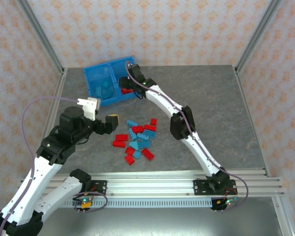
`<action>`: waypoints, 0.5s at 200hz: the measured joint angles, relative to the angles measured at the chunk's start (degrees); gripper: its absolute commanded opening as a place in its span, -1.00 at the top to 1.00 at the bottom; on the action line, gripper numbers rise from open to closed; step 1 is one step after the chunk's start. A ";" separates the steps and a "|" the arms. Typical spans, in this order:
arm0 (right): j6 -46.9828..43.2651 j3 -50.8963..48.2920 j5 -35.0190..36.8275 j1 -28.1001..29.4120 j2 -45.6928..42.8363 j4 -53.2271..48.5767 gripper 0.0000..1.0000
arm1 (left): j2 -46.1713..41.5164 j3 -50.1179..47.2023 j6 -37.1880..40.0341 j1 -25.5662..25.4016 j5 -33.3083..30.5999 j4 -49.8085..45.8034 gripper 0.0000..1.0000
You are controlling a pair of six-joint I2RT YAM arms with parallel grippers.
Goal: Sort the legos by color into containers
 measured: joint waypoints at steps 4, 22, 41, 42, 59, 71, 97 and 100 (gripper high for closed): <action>0.13 0.00 -0.11 0.00 -0.02 -0.02 -0.13 | 0.00 -0.07 -0.31 0.00 -0.20 -0.04 -0.99; 0.11 0.00 -0.57 0.00 -0.48 -0.94 -0.13 | 0.35 -0.42 -2.10 0.00 -1.68 -0.24 -0.99; 0.37 -0.94 -1.88 -0.11 -3.21 -4.00 -0.13 | 1.88 -0.44 -5.75 0.00 -4.66 -1.38 -0.99; 0.35 -1.14 -2.01 -0.11 -3.54 -4.26 -0.14 | 1.99 -0.44 -6.05 0.00 -4.87 -1.53 -0.99; 0.87 -7.26 -3.48 -0.28 -11.08 -7.23 -0.18 | 4.68 -0.44 -11.06 0.00 -8.15 -4.13 -0.99; 0.98 -14.27 -4.70 -0.48 -19.19 -8.68 -0.22 | 6.99 -0.59 -14.84 0.00 -9.51 -5.64 -0.99; 0.00 -34.58 -8.70 -1.01 -42.38 -9.51 -0.33 | 13.00 -3.32 -22.32 0.02 -9.14 -6.82 -0.99; -0.26 -36.74 -9.22 -1.01 -45.00 -9.25 -0.35 | 13.75 -3.93 -23.15 0.02 -8.81 -6.84 -0.99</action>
